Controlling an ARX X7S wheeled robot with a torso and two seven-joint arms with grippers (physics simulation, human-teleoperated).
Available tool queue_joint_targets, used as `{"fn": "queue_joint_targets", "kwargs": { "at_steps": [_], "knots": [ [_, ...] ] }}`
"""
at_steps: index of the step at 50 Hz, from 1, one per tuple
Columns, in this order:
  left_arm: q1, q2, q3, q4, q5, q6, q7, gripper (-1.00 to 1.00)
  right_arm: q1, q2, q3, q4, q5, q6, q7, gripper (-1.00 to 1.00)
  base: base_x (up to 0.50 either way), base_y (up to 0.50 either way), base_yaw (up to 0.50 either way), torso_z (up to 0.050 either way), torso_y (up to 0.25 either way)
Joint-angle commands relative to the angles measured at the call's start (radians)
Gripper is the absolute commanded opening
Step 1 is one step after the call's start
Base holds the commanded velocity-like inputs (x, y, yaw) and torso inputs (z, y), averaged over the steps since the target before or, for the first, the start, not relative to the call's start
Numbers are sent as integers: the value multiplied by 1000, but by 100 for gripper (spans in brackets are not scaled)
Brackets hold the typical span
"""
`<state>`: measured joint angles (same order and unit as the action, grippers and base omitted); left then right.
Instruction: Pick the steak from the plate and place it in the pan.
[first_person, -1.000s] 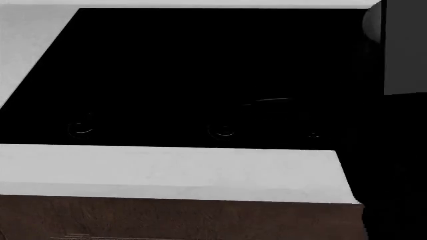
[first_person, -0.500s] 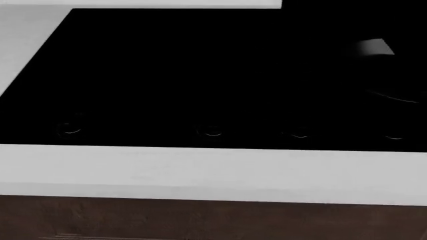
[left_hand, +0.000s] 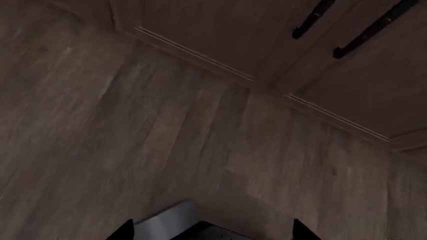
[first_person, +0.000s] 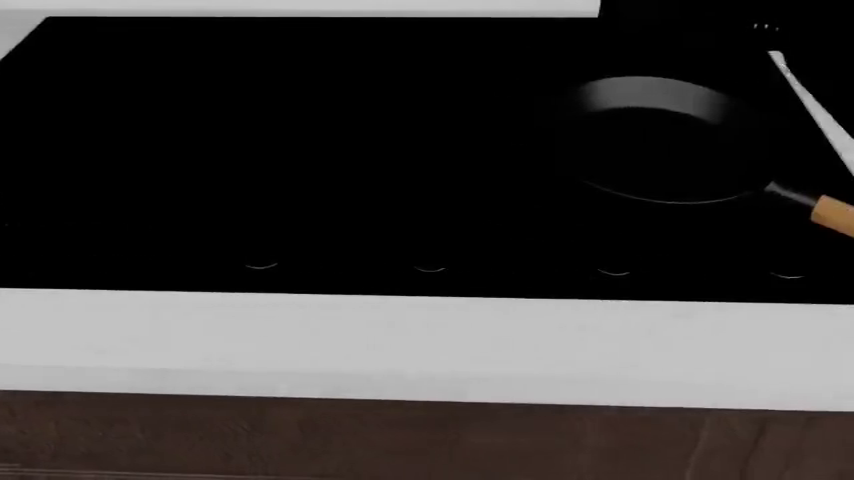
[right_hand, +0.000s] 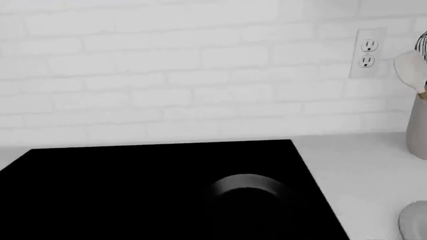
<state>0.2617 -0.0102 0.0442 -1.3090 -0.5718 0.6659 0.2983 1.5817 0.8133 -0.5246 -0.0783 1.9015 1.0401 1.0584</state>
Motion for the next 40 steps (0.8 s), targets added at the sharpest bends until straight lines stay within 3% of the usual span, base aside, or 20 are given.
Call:
{"fn": "queue_joint_targets", "kwargs": {
  "at_steps": [1, 40],
  "knots": [
    [3, 9, -4, 1, 6, 2, -1, 100, -26, 12, 17, -16, 1, -9, -21, 100, 0, -449, 0, 0, 0],
    [3, 9, 3, 1, -15, 2, 10, 100, -63, 4, 0, -55, -35, -13, -88, 100, 0, -481, 0, 0, 0]
  ]
}}
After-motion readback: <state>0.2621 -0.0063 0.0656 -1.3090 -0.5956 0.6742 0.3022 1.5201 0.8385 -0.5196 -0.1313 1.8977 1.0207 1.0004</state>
